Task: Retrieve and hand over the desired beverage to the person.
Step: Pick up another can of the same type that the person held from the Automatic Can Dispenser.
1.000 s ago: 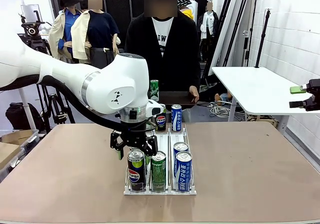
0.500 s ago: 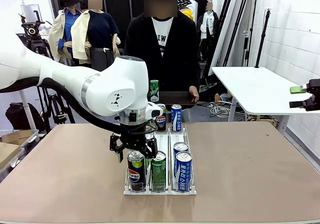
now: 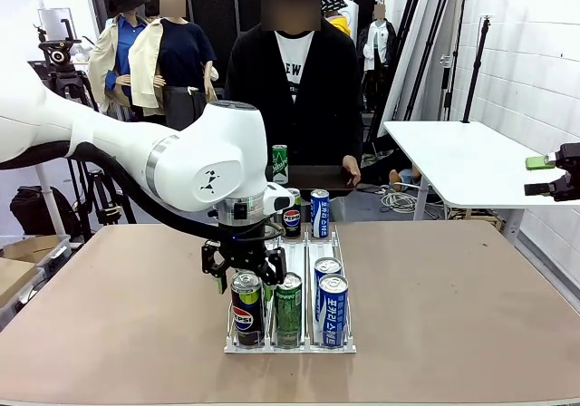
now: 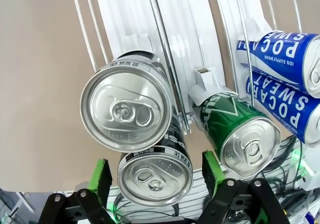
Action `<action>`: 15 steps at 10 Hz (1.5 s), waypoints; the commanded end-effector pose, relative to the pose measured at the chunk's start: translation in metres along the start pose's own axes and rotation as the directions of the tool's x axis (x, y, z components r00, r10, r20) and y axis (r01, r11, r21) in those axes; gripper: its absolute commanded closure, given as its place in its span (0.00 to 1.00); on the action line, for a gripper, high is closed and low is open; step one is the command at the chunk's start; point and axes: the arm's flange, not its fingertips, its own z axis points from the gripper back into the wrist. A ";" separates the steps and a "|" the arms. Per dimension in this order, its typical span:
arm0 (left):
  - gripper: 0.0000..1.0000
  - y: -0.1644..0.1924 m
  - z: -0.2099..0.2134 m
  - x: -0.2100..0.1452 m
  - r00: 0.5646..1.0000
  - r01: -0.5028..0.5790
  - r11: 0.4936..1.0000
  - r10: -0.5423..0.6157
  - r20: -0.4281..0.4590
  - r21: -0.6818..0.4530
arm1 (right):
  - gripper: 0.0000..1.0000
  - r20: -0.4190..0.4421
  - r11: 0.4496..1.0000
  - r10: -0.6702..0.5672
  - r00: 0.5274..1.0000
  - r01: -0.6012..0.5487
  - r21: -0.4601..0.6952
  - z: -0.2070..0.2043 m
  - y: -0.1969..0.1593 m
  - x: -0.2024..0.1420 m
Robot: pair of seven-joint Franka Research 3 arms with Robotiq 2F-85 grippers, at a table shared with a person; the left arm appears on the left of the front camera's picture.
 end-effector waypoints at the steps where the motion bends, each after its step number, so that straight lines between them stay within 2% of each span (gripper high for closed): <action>1: 0.24 0.001 -0.007 -0.004 1.000 0.010 1.000 -0.010 0.018 -0.016 | 0.00 0.007 1.000 0.001 1.000 -0.001 0.012 -0.001 0.001 -0.001; 3: 0.52 0.002 -0.007 -0.004 1.000 0.020 1.000 -0.019 0.025 -0.013 | 0.00 0.007 1.000 0.001 1.000 -0.001 0.012 -0.001 0.001 -0.001; 6: 1.00 0.001 -0.008 -0.006 0.999 0.033 0.999 -0.032 0.017 -0.020 | 0.00 0.007 1.000 0.001 1.000 -0.001 0.012 -0.001 0.001 -0.001; 7: 1.00 0.003 -0.006 -0.005 0.999 0.039 0.999 -0.038 0.021 -0.022 | 0.00 0.007 1.000 0.001 1.000 -0.001 0.012 -0.001 0.001 -0.001; 8: 1.00 0.005 -0.002 -0.004 1.000 0.029 0.997 -0.030 -0.009 -0.076 | 0.00 0.007 1.000 0.001 1.000 -0.001 0.012 -0.001 0.001 -0.001; 9: 1.00 0.000 -0.003 -0.001 1.000 0.014 1.000 -0.014 0.011 -0.005 | 0.00 0.007 1.000 0.001 1.000 -0.001 0.012 -0.001 0.001 -0.001; 15: 1.00 0.002 -0.003 0.000 1.000 0.018 1.000 -0.018 0.005 -0.017 | 0.00 0.007 1.000 0.001 1.000 -0.001 0.012 -0.001 0.001 -0.001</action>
